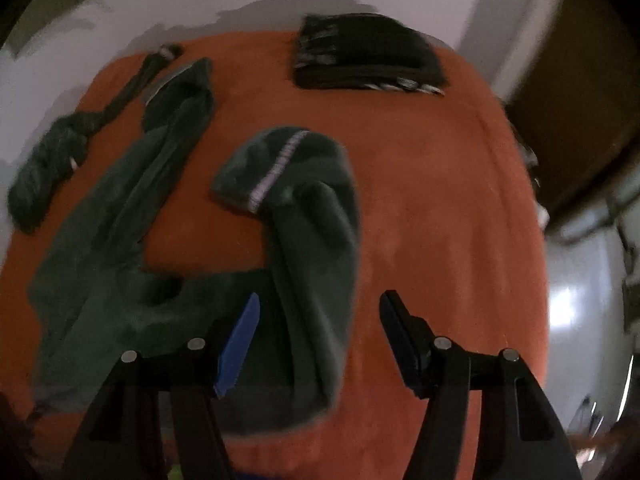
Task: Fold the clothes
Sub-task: 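Grasp the white-striped cuff of the fleece with the right gripper, then lift the held cuff with the right gripper and pull it away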
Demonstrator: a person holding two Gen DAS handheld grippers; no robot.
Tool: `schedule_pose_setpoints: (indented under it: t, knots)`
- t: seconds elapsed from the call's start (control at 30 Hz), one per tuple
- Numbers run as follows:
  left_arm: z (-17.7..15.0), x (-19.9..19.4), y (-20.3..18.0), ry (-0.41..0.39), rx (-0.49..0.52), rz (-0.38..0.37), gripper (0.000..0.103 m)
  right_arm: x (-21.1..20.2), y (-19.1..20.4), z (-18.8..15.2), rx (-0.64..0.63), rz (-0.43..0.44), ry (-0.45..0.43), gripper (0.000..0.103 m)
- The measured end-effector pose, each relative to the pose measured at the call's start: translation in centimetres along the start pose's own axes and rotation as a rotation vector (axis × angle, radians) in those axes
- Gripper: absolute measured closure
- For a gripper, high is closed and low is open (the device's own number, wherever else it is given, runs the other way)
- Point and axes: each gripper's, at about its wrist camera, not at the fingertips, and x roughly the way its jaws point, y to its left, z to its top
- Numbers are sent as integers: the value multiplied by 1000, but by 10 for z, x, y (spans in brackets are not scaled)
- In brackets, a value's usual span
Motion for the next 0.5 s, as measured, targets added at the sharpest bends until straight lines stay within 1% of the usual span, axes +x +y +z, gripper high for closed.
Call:
schedule_pose_setpoints:
  t: [0.07, 0.13, 0.17, 0.2, 0.23, 0.27, 0.3, 0.4, 0.43, 0.5]
  knots:
    - [-2, 0, 0, -5, -6, -1, 96, 45, 20, 15, -57, -24, 1, 41]
    - [-3, 2, -1, -5, -7, 3, 96, 94, 34, 21, -90, -7, 24, 41]
    - [-2, 3, 0, -7, -11, 5, 96, 119, 37, 21, -101, 1, 43, 46]
    - [-2, 3, 0, -10, -17, 5, 96, 136, 37, 20, -109, -29, 47, 71]
    - [-2, 4, 0, -13, -23, 6, 96, 152, 37, 19, -118, -59, 51, 86]
    - [0, 4, 0, -18, -29, 8, 96, 163, 33, 18, -111, -83, 35, 93]
    - [1, 5, 0, -24, -35, 11, 96, 158, 22, 17, -74, -85, -17, 95]
    - [5, 1, -1, -63, -63, 31, 96, 116, -19, 8, 62, -49, -183, 95]
    - [4, -2, -1, -78, -76, 40, 96, 101, -37, 3, 116, -32, -225, 95]
    - [2, -6, -1, -104, -93, 61, 96, 73, -92, -21, 276, 13, -237, 96]
